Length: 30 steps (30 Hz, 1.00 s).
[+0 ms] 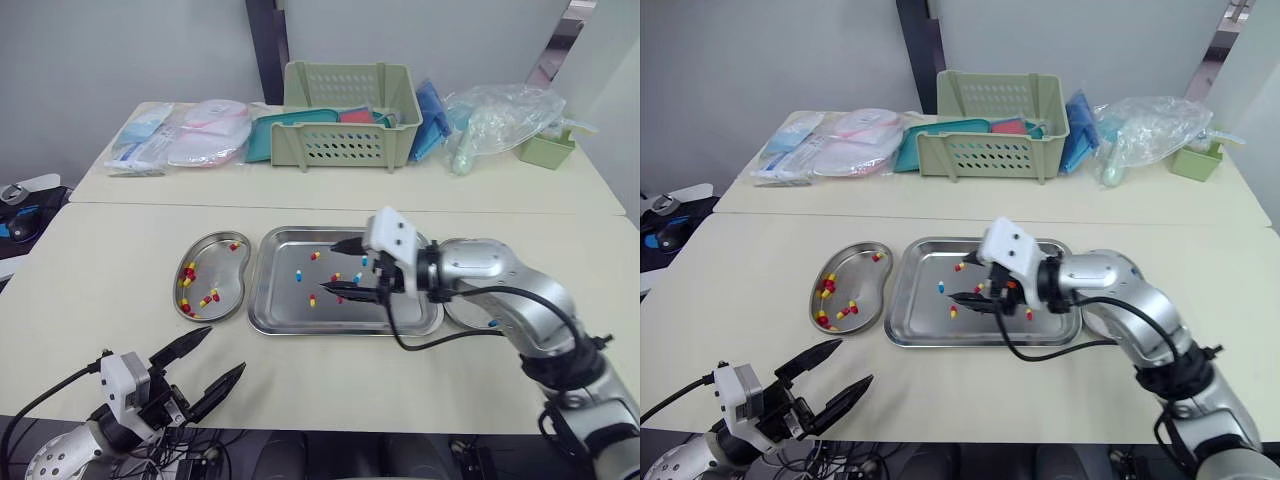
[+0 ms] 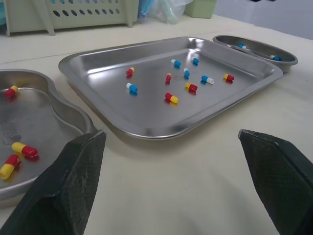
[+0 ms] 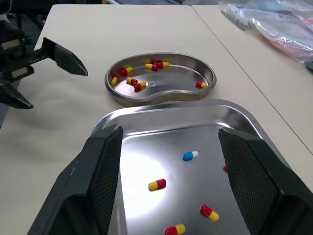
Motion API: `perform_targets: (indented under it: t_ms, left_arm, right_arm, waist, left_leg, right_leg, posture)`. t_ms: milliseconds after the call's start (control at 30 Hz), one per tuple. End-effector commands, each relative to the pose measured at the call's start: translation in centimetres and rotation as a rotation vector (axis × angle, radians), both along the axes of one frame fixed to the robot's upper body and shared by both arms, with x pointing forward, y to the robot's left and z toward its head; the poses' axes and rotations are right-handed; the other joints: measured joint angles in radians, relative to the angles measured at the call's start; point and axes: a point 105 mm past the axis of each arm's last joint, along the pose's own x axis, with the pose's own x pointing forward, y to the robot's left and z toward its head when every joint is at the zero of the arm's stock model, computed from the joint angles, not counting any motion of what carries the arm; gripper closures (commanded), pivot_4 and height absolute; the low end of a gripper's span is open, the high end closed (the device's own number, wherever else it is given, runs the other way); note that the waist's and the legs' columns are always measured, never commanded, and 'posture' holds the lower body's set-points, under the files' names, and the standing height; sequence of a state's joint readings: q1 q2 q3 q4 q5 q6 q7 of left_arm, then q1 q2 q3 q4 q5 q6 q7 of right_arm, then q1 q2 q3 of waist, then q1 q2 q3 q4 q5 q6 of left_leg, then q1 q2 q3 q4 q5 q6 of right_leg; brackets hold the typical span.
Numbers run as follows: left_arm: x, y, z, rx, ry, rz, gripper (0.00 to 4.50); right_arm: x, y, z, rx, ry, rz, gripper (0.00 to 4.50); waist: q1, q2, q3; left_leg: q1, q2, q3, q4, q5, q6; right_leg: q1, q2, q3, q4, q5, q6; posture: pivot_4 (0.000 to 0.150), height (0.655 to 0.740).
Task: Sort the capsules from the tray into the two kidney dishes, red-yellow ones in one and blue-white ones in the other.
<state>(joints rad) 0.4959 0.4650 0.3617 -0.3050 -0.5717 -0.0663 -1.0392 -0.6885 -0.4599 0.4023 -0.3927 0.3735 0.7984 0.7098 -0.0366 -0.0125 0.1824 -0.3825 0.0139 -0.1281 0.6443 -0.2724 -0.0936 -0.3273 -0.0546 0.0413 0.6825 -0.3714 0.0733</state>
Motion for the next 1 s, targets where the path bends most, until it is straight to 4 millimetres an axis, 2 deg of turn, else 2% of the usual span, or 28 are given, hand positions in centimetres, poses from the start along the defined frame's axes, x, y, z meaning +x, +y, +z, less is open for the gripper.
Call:
perform_targets:
  t_ms: [33,367,667,1000]
  left_arm:
    - [0.1,-0.5,1.0,0.001,-0.025,-0.024,0.00]
    - [0.7,-1.0,1.6,0.001,-0.031,-0.044,0.00]
    - [0.6,-1.2,1.6,0.004,-0.029,-0.049,0.00]
    - [0.4,-1.4,1.7,0.012,-0.026,-0.056,0.00]
  right_arm:
    - [0.4,1.4,0.2,-0.023,-0.030,-0.010,1.26]
    - [2.3,4.9,-3.5,-0.107,0.000,-0.058,1.26]
    - [4.7,6.3,-4.5,-0.148,-0.011,-0.057,1.26]
    - [5.9,7.5,-6.1,-0.182,0.025,-0.004,1.26]
  waist:
    - [-0.001,0.000,0.000]
    - [-0.010,0.000,0.000]
    - [-0.023,0.000,0.000]
    - [-0.025,0.001,0.000]
  left_leg:
    - [0.000,0.000,0.000,0.000,0.000,0.000]
    - [-0.001,0.000,0.000,0.000,0.000,0.000]
    - [-0.001,0.000,0.002,0.000,0.000,0.000]
    - [-0.001,0.000,0.003,0.000,0.000,0.000]
  right_leg:
    - [0.000,0.000,0.000,0.000,0.000,0.000]
    - [-0.006,0.000,0.001,0.001,0.000,0.000]
    - [-0.007,0.000,0.003,0.006,0.000,0.000]
    - [-0.009,0.000,0.003,0.008,0.000,0.000]
  posture:
    - [0.150,0.7400]
    - [0.150,0.7400]
    - [0.150,0.7400]
    - [0.150,0.7400]
